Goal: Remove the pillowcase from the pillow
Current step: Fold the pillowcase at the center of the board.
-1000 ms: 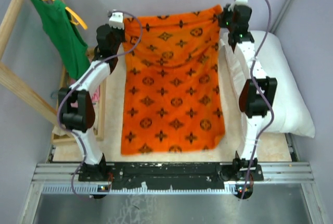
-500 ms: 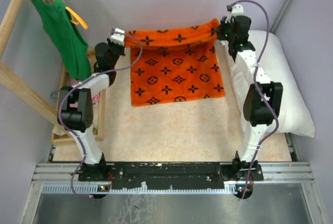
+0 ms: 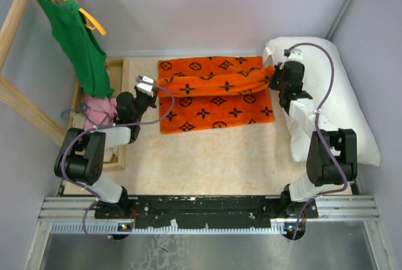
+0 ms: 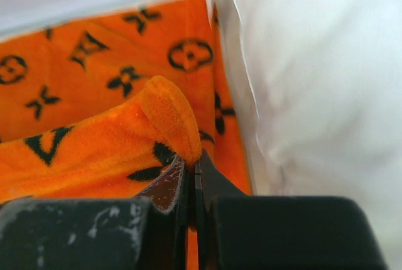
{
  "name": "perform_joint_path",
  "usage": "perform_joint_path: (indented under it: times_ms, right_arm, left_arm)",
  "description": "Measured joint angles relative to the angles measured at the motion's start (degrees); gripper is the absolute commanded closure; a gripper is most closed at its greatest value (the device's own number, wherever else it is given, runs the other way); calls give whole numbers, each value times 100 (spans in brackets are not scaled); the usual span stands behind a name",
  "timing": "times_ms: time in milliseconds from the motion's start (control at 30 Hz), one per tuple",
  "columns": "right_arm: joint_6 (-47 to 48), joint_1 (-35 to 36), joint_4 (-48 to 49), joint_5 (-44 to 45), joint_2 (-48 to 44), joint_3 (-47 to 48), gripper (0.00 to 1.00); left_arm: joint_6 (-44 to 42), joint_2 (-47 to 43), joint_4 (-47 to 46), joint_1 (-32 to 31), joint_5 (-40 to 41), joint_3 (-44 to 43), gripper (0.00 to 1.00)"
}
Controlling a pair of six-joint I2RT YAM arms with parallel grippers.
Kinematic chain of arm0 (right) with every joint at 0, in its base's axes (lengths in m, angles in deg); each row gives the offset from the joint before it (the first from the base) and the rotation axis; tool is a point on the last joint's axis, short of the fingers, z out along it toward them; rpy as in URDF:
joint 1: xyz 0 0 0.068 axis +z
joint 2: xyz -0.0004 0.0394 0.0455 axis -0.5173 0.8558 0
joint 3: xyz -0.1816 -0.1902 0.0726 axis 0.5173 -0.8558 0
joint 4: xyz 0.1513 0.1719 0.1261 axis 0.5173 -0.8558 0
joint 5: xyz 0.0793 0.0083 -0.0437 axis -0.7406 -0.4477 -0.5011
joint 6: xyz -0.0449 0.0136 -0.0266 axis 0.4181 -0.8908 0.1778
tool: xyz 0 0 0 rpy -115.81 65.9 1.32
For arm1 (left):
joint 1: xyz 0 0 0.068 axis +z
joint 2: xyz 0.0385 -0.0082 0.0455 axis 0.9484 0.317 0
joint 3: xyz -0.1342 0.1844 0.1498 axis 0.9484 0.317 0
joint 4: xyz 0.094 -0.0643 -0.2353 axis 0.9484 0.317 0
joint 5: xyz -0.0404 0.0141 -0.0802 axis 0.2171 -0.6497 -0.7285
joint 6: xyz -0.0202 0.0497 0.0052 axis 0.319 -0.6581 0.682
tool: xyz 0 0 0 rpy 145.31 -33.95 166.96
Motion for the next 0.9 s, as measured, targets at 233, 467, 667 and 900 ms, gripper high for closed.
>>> perform_joint_path:
  times_ms: [233,467,667,900]
  right_arm:
    - [-1099,-11,-164,498,-2,-946,100]
    - [-1521,-11,-212,627,-35,-992,100]
    - [-1370,-13,-1067,350,-109,516,100]
    - [-837,-11,-981,-157,-828,3748,100]
  left_arm:
    - [153,-74,-85,-509,348,756,96]
    - [166,-337,33,-861,638,920,100]
    - [-44,-839,1786,-848,940,-1056,100]
    - [-280,-1362,3694,-798,1246,-5088,100]
